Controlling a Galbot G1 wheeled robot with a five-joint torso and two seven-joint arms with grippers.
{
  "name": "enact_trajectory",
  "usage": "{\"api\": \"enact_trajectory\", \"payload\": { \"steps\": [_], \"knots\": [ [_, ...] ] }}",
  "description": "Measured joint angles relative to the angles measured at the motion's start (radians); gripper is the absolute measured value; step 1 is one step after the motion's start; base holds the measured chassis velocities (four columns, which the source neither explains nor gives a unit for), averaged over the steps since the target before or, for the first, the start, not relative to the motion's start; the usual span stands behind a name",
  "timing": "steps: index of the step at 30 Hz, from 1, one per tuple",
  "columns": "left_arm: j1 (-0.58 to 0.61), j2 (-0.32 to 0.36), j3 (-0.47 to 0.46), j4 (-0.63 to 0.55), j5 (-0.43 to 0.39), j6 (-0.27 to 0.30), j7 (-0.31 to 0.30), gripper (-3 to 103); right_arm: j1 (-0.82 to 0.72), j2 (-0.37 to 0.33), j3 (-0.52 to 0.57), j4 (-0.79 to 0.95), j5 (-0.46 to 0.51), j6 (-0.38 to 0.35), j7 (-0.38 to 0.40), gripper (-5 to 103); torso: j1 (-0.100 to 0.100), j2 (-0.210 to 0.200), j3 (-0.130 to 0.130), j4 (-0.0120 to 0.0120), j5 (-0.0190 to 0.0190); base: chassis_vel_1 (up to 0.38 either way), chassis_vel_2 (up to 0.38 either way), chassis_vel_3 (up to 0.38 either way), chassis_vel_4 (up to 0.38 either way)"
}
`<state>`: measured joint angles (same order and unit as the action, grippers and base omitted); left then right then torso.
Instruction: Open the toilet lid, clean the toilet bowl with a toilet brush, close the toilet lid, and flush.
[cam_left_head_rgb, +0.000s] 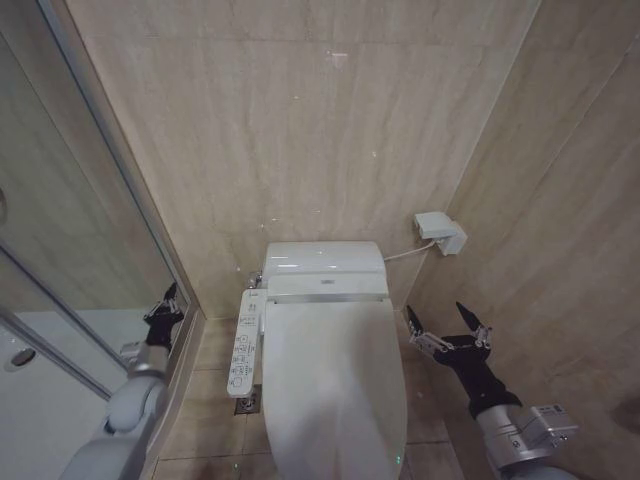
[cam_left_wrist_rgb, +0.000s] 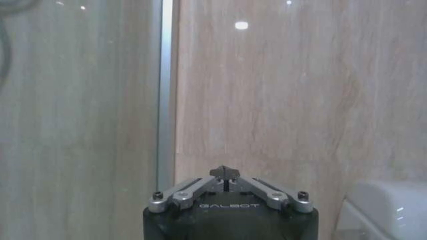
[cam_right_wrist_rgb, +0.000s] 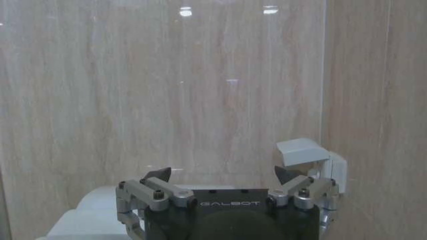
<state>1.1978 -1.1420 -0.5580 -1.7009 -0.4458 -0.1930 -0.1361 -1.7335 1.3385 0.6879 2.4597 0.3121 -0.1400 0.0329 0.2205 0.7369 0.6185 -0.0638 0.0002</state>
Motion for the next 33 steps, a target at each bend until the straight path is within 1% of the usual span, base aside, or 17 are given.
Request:
{"api": "enact_trajectory", "payload": {
  "steps": [2, 3, 4, 5, 7, 8, 10, 11, 12, 14, 15, 16, 19, 20, 26, 31, 33],
  "knots": [
    [0.08, -0.019, -0.036, -0.096, 0.004, 0.008, -0.008, 0, 0.0, 0.0, 0.0, 0.0, 0.0, 0.0, 0.0, 100, 0.0, 0.0, 0.0, -0.0002, -0.0003, 0.0, 0.0, 0.0, 0.0],
    [0.08, -0.019, -0.036, -0.096, 0.004, 0.008, -0.008, 0, 0.0, 0.0, 0.0, 0.0, 0.0, 0.0, 0.0, 100, 0.0, 0.0, 0.0, -0.0002, -0.0003, 0.0, 0.0, 0.0, 0.0],
    [0.109, -0.029, -0.048, -0.129, 0.009, 0.008, -0.01, 0, 0.0, 0.0, 0.0, 0.0, 0.0, 0.0, 0.0, 100, 0.0, 0.0, 0.0, -0.0003, 0.0001, 0.0, 0.0, 0.0, 0.0],
    [0.143, -0.044, -0.058, -0.164, 0.017, 0.008, -0.011, 0, 0.0, 0.0, 0.0, 0.0, 0.0, 0.0, 0.0, 100, 0.0, 0.0, 0.0, 0.0002, 0.0002, 0.0, 0.0, 0.0, 0.0],
    [0.205, -0.078, -0.078, -0.223, 0.044, 0.004, -0.014, 0, 0.0, 0.0, 0.0, 0.0, 0.0, 0.0, 0.0, 100, 0.0, 0.0, 0.0, -0.0002, -0.0004, 0.0, 0.0, 0.0, 0.0],
    [0.205, -0.078, -0.078, -0.223, 0.044, 0.004, -0.014, 0, 0.0, 0.0, 0.0, 0.0, 0.0, 0.0, 0.0, 100, 0.0, 0.0, 0.0, -0.0002, -0.0004, 0.0, 0.0, 0.0, 0.0],
    [0.271, -0.116, -0.094, -0.27, 0.089, -0.016, -0.044, 0, 0.0, 0.0, 0.0, 0.0, 0.0, 0.0, 0.0, 100, 0.0, 0.0, 0.0, -0.0004, 0.0003, 0.0, 0.0, 0.0, 0.0],
    [0.322, -0.143, -0.101, -0.295, 0.118, -0.029, -0.055, 0, 0.0, 0.0, 0.0, 0.0, 0.0, 0.0, 0.0, 100, 0.0, 0.0, 0.0, 0.0, -0.0003, 0.0, 0.0, 0.0, 0.0],
    [0.366, -0.163, -0.107, -0.317, 0.134, -0.042, -0.058, 0, 0.0, 0.0, 0.0, 0.0, 0.0, 0.0, 0.0, 100, 0.0, 0.0, 0.0, -0.0002, -0.0003, 0.0, 0.0, 0.0, 0.0],
    [0.394, -0.174, -0.11, -0.33, 0.143, -0.052, -0.059, 0, 0.0, 0.0, 0.0, 0.0, 0.0, 0.0, 0.0, 100, 0.0, 0.0, 0.0, 0.0, -0.0001, 0.0, 0.0, 0.0, 0.0],
    [0.434, -0.192, -0.115, -0.346, 0.161, -0.069, -0.059, 0, 0.0, 0.0, 0.0, 0.0, 0.0, 0.0, 0.0, 100, 0.0, 0.0, 0.0, 0.0003, -0.0002, 0.0, 0.0, 0.0, 0.0],
    [0.459, -0.204, -0.12, -0.361, 0.174, -0.081, -0.059, 0, 0.0, 0.0, 0.0, 0.0, 0.0, 0.0, 0.0, 100, 0.0, 0.0, 0.0, 0.0, -0.0002, 0.0, 0.0, 0.0, 0.0],
    [0.479, -0.21, -0.124, -0.376, 0.182, -0.089, -0.058, 0, 0.0, 0.0, 0.0, 0.0, 0.0, 0.0, 0.0, 100, 0.0, 0.0, 0.0, 0.0, -0.0001, 0.0, 0.0, 0.0, 0.0],
    [0.504, -0.213, -0.126, -0.399, 0.188, -0.096, -0.051, 0, 0.0, 0.0, 0.0, 0.0, 0.0, 0.0, 0.0, 100, 0.0, 0.0, 0.0, -0.0001, 0.0, 0.0, 0.0, 0.0, 0.0],
    [0.55, -0.208, -0.119, -0.461, 0.204, -0.098, -0.043, 0, 0.0, 0.0, 0.0, 0.0, 0.0, 0.0, 0.0, 100, 0.0, 0.0, 0.0, -0.0003, -0.0001, 0.0, 0.0, 0.0, 0.0],
    [0.567, -0.235, -0.119, -0.501, 0.223, -0.089, -0.037, 0, 0.0, 0.0, 0.0, 0.0, 0.0, 0.0, 0.0, 100, 0.0, 0.0, 0.0, -0.0001, -0.0001, 0.0, 0.0, 0.0, 0.0],
    [0.584, -0.266, -0.113, -0.549, 0.238, -0.078, -0.035, 0, 0.0, 0.0, 0.0, 0.0, 0.0, 0.0, 0.0, 100, 0.0, 0.0, 0.0, -0.0001, -0.0001, 0.0, 0.0, 0.0, 0.0]
  ]
}}
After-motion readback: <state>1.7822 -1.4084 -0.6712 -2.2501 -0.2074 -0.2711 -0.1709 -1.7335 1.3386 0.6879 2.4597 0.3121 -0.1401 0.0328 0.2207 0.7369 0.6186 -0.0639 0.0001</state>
